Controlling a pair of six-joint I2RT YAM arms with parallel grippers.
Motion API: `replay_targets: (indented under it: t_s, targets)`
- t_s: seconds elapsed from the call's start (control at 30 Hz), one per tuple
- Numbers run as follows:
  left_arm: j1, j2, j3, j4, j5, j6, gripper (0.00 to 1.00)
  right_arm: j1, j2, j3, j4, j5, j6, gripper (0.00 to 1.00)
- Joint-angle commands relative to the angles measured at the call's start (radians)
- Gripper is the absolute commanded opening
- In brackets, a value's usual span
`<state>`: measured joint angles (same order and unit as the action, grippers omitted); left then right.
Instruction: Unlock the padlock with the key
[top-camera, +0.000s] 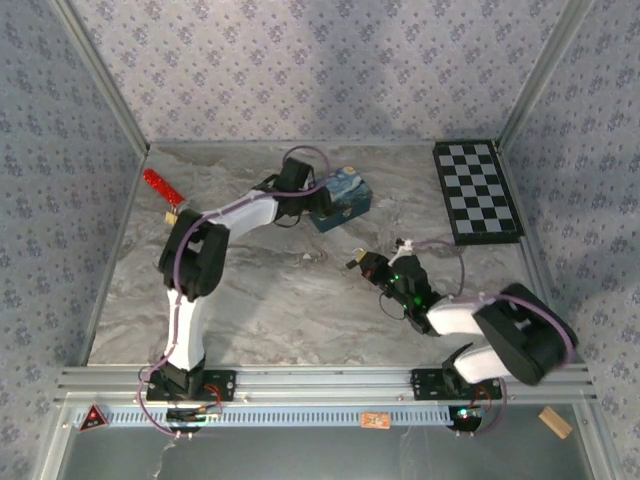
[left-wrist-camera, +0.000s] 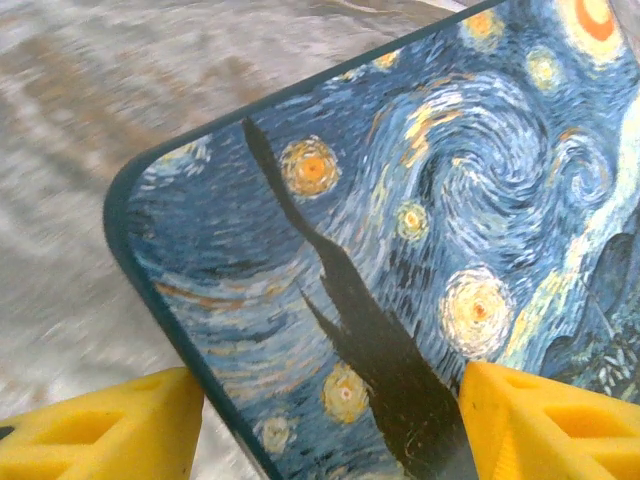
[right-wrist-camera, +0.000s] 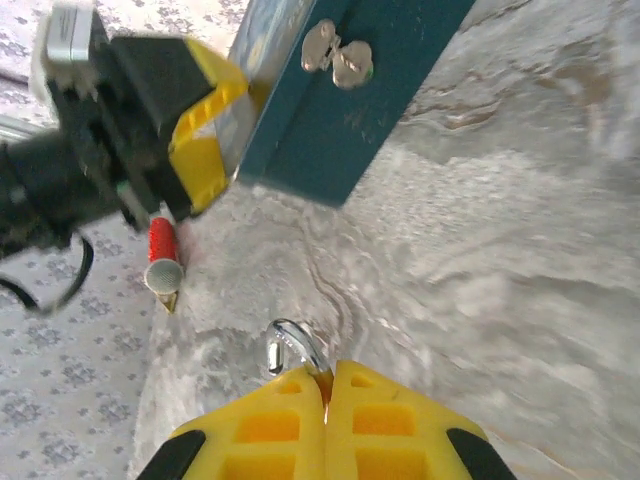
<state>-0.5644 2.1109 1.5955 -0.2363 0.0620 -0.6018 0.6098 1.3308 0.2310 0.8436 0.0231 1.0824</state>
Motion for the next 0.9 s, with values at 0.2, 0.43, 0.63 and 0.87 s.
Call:
replay_targets:
  t_s: [0.2,0.43,0.63,0.87]
  targets:
    - [-0.081,0.293,0.461,-0.335,0.031,0.166,0.69,-0.07,-0.566,-0.06,-0.655,0.061,-0.119,0.0]
    - [-0.124,0.512,0.887,-0.46,0.084,0.181,0.72,-0.117,-0.719,-0.068,-0.837,0.008,-0.103,0.0]
    - [-0.136,0.508,1.026,-0.577,0.095,0.189,0.86,-0.119,-0.692,-0.064,-0.842,-0.029,-0.098,0.0]
    - [-0.132,0.177,0.625,-0.491,0.054,0.196,0.93,-0.101,-0.545,-0.004,-0.812,-0.094,-0.124,0.0]
